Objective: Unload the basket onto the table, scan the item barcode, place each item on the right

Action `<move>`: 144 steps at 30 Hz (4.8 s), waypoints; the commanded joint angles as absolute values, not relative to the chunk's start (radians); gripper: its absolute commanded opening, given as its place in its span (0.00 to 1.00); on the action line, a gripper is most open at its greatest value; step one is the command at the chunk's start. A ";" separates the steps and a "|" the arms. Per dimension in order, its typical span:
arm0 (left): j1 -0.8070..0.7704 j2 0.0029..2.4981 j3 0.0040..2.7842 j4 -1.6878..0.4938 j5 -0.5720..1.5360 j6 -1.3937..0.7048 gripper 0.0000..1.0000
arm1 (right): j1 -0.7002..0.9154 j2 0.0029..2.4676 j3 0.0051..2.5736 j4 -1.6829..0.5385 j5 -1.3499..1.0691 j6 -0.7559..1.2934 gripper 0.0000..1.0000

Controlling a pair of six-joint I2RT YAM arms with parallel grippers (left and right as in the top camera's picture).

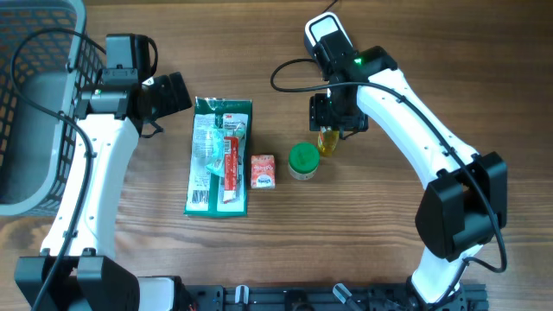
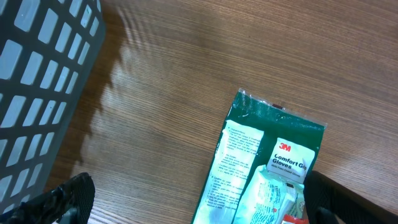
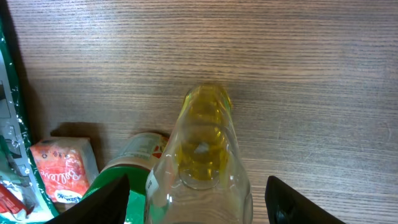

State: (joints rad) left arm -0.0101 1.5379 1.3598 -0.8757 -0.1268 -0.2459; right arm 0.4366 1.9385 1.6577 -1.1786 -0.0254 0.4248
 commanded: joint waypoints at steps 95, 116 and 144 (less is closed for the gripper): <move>-0.004 1.541 1.365 -0.876 -0.132 -0.255 1.00 | 0.125 1.542 1.390 -1.354 -1.347 -0.365 0.28; -0.004 1.541 1.365 -0.876 -0.132 -0.255 1.00 | 0.128 1.542 1.333 -1.342 -1.332 -0.337 0.28; -0.004 1.541 1.365 -0.876 -0.132 -0.255 1.00 | 0.161 1.577 1.969 -1.383 -0.248 0.156 0.22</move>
State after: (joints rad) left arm -0.0101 1.5379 1.3598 -0.8757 -0.1265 -0.2462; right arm 0.1547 1.5574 1.9465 -1.3922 -0.4164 0.1387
